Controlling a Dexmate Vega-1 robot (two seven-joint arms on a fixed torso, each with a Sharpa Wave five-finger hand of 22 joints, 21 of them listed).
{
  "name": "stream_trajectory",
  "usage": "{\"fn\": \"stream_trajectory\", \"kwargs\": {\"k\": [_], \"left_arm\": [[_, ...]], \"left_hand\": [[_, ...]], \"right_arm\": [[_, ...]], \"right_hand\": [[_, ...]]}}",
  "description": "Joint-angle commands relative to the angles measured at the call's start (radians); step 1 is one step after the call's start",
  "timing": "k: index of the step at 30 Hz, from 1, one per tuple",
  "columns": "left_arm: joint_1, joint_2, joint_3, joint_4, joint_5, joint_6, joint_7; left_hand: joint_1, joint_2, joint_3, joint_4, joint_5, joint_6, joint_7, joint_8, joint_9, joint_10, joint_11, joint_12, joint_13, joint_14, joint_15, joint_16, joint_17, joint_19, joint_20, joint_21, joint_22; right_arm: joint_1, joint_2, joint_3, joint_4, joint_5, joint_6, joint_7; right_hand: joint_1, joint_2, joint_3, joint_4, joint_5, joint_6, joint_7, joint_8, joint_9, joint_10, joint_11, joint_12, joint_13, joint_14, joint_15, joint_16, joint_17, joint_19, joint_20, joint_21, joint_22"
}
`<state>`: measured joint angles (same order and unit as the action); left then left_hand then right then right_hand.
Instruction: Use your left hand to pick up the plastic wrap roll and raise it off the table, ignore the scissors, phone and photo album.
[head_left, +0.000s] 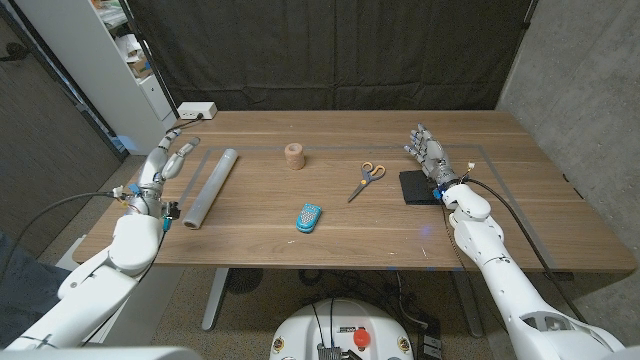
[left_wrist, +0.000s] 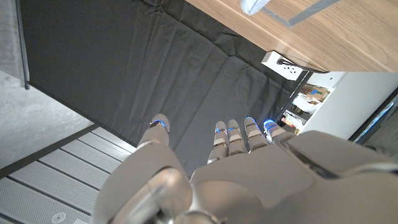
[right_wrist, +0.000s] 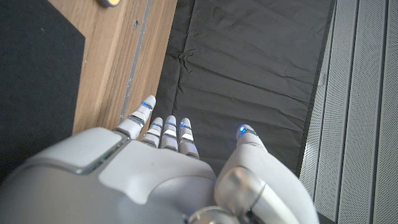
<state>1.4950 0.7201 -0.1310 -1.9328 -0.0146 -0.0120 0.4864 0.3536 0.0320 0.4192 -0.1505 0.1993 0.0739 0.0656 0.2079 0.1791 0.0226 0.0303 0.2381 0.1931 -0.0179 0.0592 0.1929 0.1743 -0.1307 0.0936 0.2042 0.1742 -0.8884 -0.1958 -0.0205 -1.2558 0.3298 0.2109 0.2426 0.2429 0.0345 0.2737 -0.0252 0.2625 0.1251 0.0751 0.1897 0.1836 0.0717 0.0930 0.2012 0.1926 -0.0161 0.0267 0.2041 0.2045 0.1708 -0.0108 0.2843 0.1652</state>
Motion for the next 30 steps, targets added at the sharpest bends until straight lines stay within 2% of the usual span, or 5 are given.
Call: {"fn": "stream_trajectory", "kwargs": {"k": [1,19,24,28,30], "left_arm": [[0.0,0.014,0.01,-0.024,0.066,0.099,0.025],[-0.011,0.057,0.052,-0.038,0.118,0.193,0.028],[-0.017,0.077,0.077,-0.068,0.172,0.289,0.049],[-0.027,0.092,0.104,-0.086,0.208,0.37,0.058],[-0.026,0.104,0.11,-0.084,0.219,0.373,0.062]], "left_hand": [[0.016,-0.004,0.001,-0.008,0.003,0.012,-0.004,0.004,0.003,0.009,0.0,0.003,0.004,0.009,0.002,0.006,0.004,0.002,0.004,0.001,0.004],[0.053,-0.008,0.01,-0.02,0.005,0.021,-0.003,0.005,0.004,0.017,0.009,0.003,0.006,0.01,0.008,0.002,0.005,0.014,0.012,0.001,0.004],[0.063,-0.012,0.011,-0.023,0.006,0.02,-0.003,0.004,0.004,0.019,0.01,0.002,0.006,0.011,0.012,0.002,0.005,0.017,0.019,0.002,0.004],[0.081,-0.021,0.012,-0.026,0.007,0.019,-0.003,0.003,0.005,0.022,0.004,0.003,0.008,0.018,0.021,0.004,0.006,0.031,0.043,0.006,0.005],[0.084,-0.023,0.012,-0.026,0.007,0.02,-0.003,0.003,0.005,0.024,0.003,0.004,0.009,0.019,0.022,0.004,0.006,0.033,0.043,0.006,0.005]], "right_arm": [[0.009,0.003,-0.001,0.019,-0.001,0.006,0.005],[0.003,0.005,-0.008,0.011,-0.006,0.004,0.002],[-0.004,0.004,-0.007,0.004,-0.007,0.002,-0.001],[-0.005,0.005,-0.006,0.008,-0.005,0.003,-0.001],[-0.004,0.005,-0.006,0.013,-0.003,0.003,0.0]], "right_hand": [[0.008,0.003,0.001,-0.005,-0.001,0.009,-0.001,0.007,0.004,0.004,-0.001,0.001,0.003,0.008,0.003,0.001,0.0,0.007,0.003,-0.005,0.004],[0.008,0.003,0.0,-0.006,-0.003,0.01,-0.001,0.007,0.005,0.005,-0.001,0.001,0.003,0.009,0.002,0.001,0.0,0.01,0.003,-0.012,0.004],[0.008,0.004,0.0,-0.007,-0.004,0.01,-0.001,0.007,0.005,0.005,-0.002,0.001,0.003,0.009,0.002,0.001,0.001,0.011,0.004,-0.013,0.004],[0.008,0.004,0.0,-0.007,-0.004,0.01,-0.002,0.007,0.005,0.005,-0.002,0.001,0.003,0.009,0.002,0.001,0.001,0.011,0.004,-0.014,0.004],[0.008,0.004,0.0,-0.008,-0.004,0.009,-0.002,0.006,0.005,0.005,0.0,0.001,0.003,0.009,0.002,0.001,0.001,0.011,0.004,-0.015,0.004]]}}
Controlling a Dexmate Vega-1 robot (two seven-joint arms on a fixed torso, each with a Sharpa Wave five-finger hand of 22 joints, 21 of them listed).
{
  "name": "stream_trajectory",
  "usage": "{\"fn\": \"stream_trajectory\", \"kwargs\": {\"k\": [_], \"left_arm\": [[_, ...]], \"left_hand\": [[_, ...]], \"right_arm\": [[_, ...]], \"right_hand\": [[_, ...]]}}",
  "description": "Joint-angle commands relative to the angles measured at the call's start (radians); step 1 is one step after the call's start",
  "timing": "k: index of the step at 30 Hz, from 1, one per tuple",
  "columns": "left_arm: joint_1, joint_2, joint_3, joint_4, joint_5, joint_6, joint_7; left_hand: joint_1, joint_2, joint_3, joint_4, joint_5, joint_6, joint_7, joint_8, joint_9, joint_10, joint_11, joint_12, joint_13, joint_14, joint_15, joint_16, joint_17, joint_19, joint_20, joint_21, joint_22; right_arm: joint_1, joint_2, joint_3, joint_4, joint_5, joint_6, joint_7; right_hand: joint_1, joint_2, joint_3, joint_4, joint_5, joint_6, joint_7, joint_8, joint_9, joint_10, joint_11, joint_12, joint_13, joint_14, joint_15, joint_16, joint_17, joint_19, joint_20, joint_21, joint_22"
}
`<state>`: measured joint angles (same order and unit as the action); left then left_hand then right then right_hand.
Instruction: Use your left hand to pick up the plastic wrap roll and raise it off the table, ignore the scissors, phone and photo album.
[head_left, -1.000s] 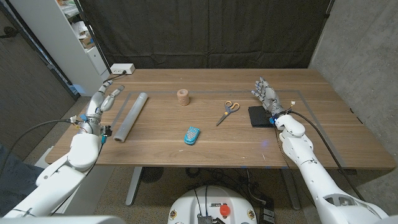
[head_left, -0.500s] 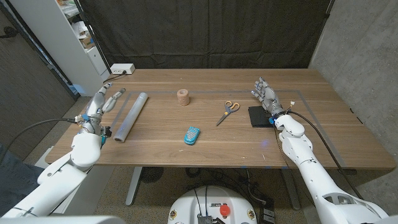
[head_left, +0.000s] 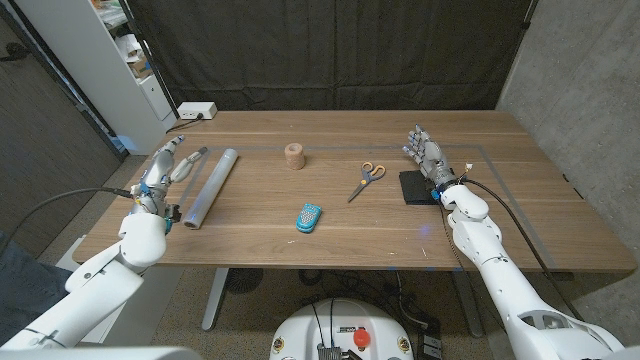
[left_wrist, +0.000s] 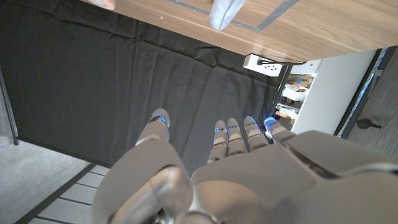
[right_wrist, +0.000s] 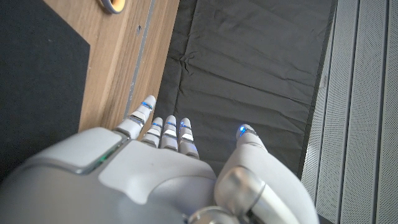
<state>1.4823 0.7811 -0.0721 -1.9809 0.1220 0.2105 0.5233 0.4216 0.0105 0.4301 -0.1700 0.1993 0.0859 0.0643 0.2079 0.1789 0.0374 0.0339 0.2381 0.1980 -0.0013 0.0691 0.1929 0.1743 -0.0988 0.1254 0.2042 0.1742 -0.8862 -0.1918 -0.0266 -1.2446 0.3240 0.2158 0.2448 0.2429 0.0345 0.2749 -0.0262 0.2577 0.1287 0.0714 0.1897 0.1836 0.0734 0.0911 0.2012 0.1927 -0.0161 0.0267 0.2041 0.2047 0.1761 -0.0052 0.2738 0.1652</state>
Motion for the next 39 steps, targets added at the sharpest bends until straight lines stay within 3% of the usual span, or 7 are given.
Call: {"fn": "stream_trajectory", "kwargs": {"k": [1,13,16,19,29,39], "left_arm": [[-0.015,0.043,0.054,-0.04,0.084,0.166,0.025],[-0.043,0.082,0.101,-0.034,0.119,0.229,0.042],[-0.063,0.098,0.138,-0.03,0.157,0.277,0.056],[-0.075,0.097,0.155,-0.014,0.159,0.28,0.071],[-0.083,0.08,0.17,0.025,0.14,0.25,0.135],[-0.09,0.079,0.18,0.028,0.11,0.282,0.134]], "left_hand": [[0.018,-0.003,0.001,-0.007,0.007,0.008,-0.003,0.003,0.005,0.01,0.001,0.004,0.004,0.003,0.013,0.004,0.006,0.002,0.011,0.006,0.005],[0.031,-0.03,-0.007,-0.008,0.01,0.003,-0.007,0.0,0.006,0.004,0.004,0.001,0.007,-0.002,0.019,0.001,0.007,0.006,0.019,0.005,0.005],[0.032,-0.043,-0.013,-0.008,0.012,0.002,-0.014,0.0,0.006,0.004,0.005,0.001,0.008,-0.001,0.021,0.001,0.008,0.008,0.023,0.005,0.005],[0.033,-0.059,-0.021,-0.006,0.014,0.002,-0.021,-0.001,0.006,0.005,0.004,0.001,0.01,0.001,0.023,0.002,0.009,0.014,0.026,0.006,0.006],[0.022,-0.142,-0.069,0.006,0.032,0.01,-0.039,-0.001,0.007,0.018,0.009,0.008,0.017,0.022,0.028,0.009,0.012,0.052,0.077,0.013,0.007],[0.012,-0.174,-0.1,0.015,0.043,0.019,-0.05,-0.001,0.008,0.034,0.03,0.015,0.021,0.046,0.04,0.015,0.013,0.089,0.086,0.023,0.009]], "right_arm": [[-0.006,0.001,-0.001,0.003,0.002,-0.003,-0.001],[0.002,0.002,0.002,0.022,0.003,0.004,0.006],[0.006,0.002,0.005,0.027,0.004,0.007,0.007],[0.009,0.002,0.007,0.032,0.005,0.006,0.008],[0.025,0.005,0.005,0.056,0.002,0.006,0.013],[0.034,0.005,0.004,0.064,-0.001,0.005,0.019]], "right_hand": [[0.008,0.004,-0.001,-0.007,0.001,0.006,0.002,0.006,0.005,0.003,0.002,0.001,0.003,0.009,0.003,0.001,0.0,0.006,-0.002,-0.005,0.004],[0.008,0.004,-0.002,-0.008,0.0,0.005,0.001,0.006,0.005,0.003,0.0,0.0,0.003,0.009,0.003,0.001,0.001,0.008,-0.001,-0.01,0.004],[0.008,0.005,-0.002,-0.008,-0.001,0.006,0.002,0.006,0.005,0.003,-0.001,0.0,0.003,0.009,0.003,0.001,0.001,0.008,-0.001,-0.011,0.004],[0.007,0.005,-0.002,-0.008,-0.001,0.005,0.001,0.006,0.005,0.004,0.001,0.0,0.003,0.009,0.003,0.001,0.001,0.009,-0.001,-0.012,0.004],[0.007,0.005,-0.002,-0.009,-0.002,0.009,0.001,0.007,0.005,0.005,-0.001,0.001,0.003,0.012,0.0,0.002,0.001,0.013,-0.003,-0.016,0.004],[0.008,0.006,-0.003,-0.011,-0.003,0.008,0.0,0.007,0.005,0.005,0.0,0.001,0.003,0.012,0.001,0.002,0.001,0.014,-0.002,-0.02,0.004]]}}
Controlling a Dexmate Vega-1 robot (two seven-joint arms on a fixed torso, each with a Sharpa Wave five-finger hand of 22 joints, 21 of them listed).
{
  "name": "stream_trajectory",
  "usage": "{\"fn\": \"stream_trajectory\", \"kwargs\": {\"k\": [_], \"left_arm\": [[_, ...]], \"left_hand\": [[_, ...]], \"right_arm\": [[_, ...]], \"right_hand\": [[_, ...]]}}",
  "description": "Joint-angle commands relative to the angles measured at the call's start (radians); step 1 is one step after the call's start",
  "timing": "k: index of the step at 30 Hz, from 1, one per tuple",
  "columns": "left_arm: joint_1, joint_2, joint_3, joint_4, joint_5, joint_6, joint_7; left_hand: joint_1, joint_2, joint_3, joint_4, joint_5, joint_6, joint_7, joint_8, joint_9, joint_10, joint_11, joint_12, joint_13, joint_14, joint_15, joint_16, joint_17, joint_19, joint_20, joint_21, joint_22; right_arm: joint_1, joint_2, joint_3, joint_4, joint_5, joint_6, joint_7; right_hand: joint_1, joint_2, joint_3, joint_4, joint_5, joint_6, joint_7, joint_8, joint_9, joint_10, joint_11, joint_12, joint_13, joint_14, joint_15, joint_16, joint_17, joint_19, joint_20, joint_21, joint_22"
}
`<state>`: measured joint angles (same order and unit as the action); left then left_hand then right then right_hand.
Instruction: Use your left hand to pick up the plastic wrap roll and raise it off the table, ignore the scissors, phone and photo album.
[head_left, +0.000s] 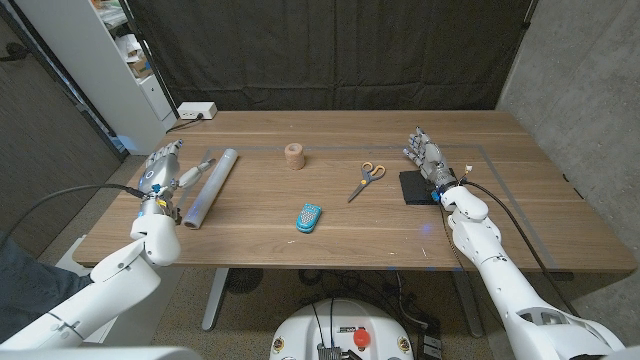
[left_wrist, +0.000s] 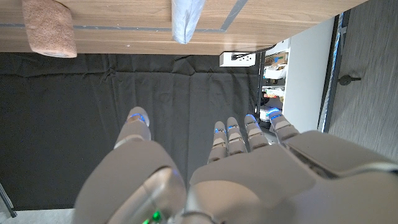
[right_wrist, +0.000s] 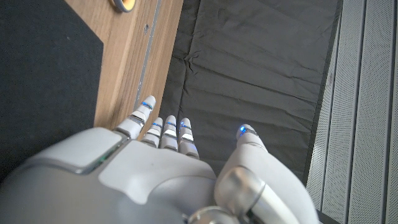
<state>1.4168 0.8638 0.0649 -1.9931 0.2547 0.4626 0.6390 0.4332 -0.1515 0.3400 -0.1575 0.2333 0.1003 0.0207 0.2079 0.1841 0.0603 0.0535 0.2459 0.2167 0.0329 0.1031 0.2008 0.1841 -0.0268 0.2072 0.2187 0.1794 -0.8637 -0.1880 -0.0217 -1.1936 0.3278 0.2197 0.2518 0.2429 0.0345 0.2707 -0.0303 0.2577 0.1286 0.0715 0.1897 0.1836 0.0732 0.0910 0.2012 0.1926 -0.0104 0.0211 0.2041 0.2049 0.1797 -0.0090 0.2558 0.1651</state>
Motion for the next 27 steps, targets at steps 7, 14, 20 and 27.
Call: {"fn": "stream_trajectory", "kwargs": {"k": [7,14,20,27], "left_arm": [[-0.047,0.002,0.068,0.035,-0.035,0.083,0.003],[-0.061,0.012,0.08,0.023,-0.064,0.136,-0.023],[-0.074,-0.002,0.089,0.036,-0.091,0.135,-0.016],[-0.098,0.003,0.117,0.038,-0.123,0.163,-0.043]], "left_hand": [[-0.002,-0.02,-0.023,0.005,0.016,0.008,-0.007,-0.002,0.004,0.021,0.017,0.011,0.005,0.03,0.007,0.013,0.004,0.038,0.005,0.013,0.006],[-0.002,-0.025,-0.036,0.007,0.022,0.01,-0.009,-0.002,0.004,0.021,0.023,0.011,0.007,0.048,0.016,0.018,0.005,0.061,0.008,0.019,0.008],[-0.003,-0.027,-0.046,0.007,0.025,0.009,-0.009,-0.003,0.005,0.022,0.028,0.012,0.008,0.06,0.017,0.021,0.006,0.08,0.008,0.025,0.01],[0.004,-0.023,-0.059,0.007,0.034,0.025,-0.009,0.003,0.006,0.033,0.034,0.017,0.012,0.085,0.016,0.027,0.008,0.123,0.009,0.039,0.015]], "right_arm": [[0.013,0.004,0.0,0.018,-0.006,0.001,0.013],[0.01,0.004,0.003,0.025,-0.004,0.004,0.016],[0.009,0.005,0.006,0.032,-0.002,0.008,0.02],[0.008,0.005,0.007,0.041,-0.002,0.008,0.026]], "right_hand": [[0.008,0.006,0.001,-0.008,-0.003,0.008,0.001,0.006,0.005,0.006,0.0,0.001,0.003,0.005,0.006,0.001,0.001,0.011,0.001,-0.005,0.004],[0.008,0.006,0.001,-0.008,-0.004,0.007,0.001,0.006,0.005,0.005,0.0,0.0,0.003,0.005,0.008,0.001,0.001,0.012,0.001,-0.007,0.004],[0.008,0.006,0.001,-0.009,-0.004,0.008,0.001,0.006,0.005,0.005,0.0,0.0,0.003,0.006,0.008,0.001,0.001,0.013,0.002,-0.009,0.004],[0.009,0.006,0.001,-0.01,-0.004,0.007,0.0,0.006,0.005,0.006,0.001,0.0,0.003,0.006,0.008,0.001,0.001,0.014,0.002,-0.011,0.004]]}}
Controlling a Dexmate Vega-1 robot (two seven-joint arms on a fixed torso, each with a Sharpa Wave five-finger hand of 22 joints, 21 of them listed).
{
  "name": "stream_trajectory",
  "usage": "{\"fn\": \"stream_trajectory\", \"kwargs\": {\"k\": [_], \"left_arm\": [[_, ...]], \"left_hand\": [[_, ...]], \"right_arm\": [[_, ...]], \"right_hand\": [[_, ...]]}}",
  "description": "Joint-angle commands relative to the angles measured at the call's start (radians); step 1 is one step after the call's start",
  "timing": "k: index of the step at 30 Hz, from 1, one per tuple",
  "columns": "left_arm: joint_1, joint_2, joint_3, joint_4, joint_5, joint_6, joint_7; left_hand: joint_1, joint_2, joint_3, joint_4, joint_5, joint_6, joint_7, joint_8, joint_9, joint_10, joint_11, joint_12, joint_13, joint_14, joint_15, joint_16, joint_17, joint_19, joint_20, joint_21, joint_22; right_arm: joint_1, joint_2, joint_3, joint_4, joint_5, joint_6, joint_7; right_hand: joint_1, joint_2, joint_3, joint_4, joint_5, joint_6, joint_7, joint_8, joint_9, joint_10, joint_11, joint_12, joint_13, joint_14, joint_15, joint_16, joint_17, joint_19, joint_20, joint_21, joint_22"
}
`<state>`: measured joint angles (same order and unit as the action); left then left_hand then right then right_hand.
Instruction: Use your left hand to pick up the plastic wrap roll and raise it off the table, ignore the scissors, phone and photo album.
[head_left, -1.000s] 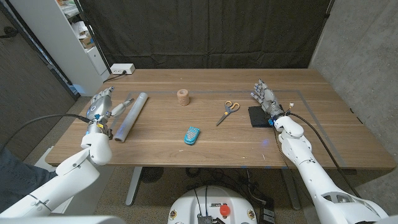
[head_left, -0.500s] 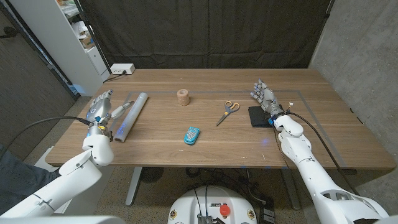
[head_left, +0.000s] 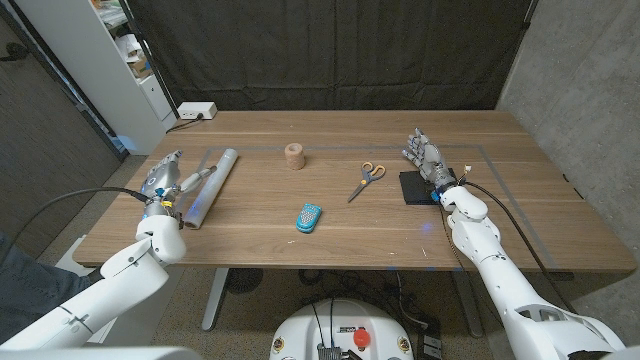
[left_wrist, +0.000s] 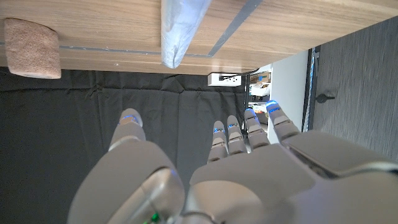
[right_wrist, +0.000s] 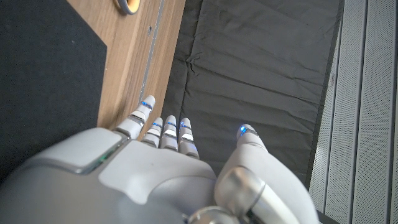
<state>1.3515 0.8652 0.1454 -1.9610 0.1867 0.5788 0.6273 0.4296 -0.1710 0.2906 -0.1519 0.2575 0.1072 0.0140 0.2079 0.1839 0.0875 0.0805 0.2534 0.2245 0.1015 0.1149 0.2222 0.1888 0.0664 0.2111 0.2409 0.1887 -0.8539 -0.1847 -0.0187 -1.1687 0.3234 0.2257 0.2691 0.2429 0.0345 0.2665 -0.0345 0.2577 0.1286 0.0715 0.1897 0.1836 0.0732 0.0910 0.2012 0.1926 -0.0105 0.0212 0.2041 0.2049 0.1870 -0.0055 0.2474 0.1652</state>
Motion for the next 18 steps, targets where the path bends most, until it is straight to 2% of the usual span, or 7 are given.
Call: {"fn": "stream_trajectory", "kwargs": {"k": [1,7,18], "left_arm": [[-0.036,-0.002,0.037,0.008,-0.063,0.043,-0.032],[-0.075,0.044,0.073,-0.029,-0.076,0.148,-0.097],[-0.145,0.07,0.148,-0.045,-0.078,0.22,-0.125]], "left_hand": [[0.011,-0.002,-0.012,0.001,0.013,0.023,-0.003,0.004,0.006,0.008,0.006,0.01,0.005,0.022,0.004,0.007,0.003,0.04,0.005,0.02,0.007],[0.028,0.007,-0.018,0.0,0.022,0.046,-0.005,0.011,0.007,0.027,0.003,0.018,0.008,0.046,0.003,0.013,0.004,0.082,0.005,0.032,0.009],[0.055,0.017,-0.019,-0.003,0.032,0.071,-0.003,0.018,0.008,0.04,-0.004,0.023,0.011,0.052,0.006,0.011,0.005,0.118,0.006,0.04,0.01]], "right_arm": [[-0.002,0.002,0.004,0.017,0.004,0.002,0.011],[-0.001,0.001,0.005,0.018,0.004,0.006,0.015],[0.0,0.002,0.015,0.034,0.011,0.018,0.023]], "right_hand": [[0.009,0.006,0.005,-0.006,-0.004,0.008,0.0,0.006,0.005,0.006,0.0,0.0,0.003,0.007,0.008,0.001,0.001,0.006,-0.002,-0.003,0.004],[0.009,0.005,0.004,-0.008,-0.004,0.008,0.0,0.006,0.005,0.006,0.001,0.0,0.003,0.005,0.009,0.0,0.001,0.007,-0.001,-0.006,0.004],[0.008,0.005,0.003,-0.009,-0.005,0.009,-0.002,0.006,0.005,0.005,-0.001,0.0,0.003,0.006,0.01,0.001,0.001,0.009,0.0,-0.01,0.004]]}}
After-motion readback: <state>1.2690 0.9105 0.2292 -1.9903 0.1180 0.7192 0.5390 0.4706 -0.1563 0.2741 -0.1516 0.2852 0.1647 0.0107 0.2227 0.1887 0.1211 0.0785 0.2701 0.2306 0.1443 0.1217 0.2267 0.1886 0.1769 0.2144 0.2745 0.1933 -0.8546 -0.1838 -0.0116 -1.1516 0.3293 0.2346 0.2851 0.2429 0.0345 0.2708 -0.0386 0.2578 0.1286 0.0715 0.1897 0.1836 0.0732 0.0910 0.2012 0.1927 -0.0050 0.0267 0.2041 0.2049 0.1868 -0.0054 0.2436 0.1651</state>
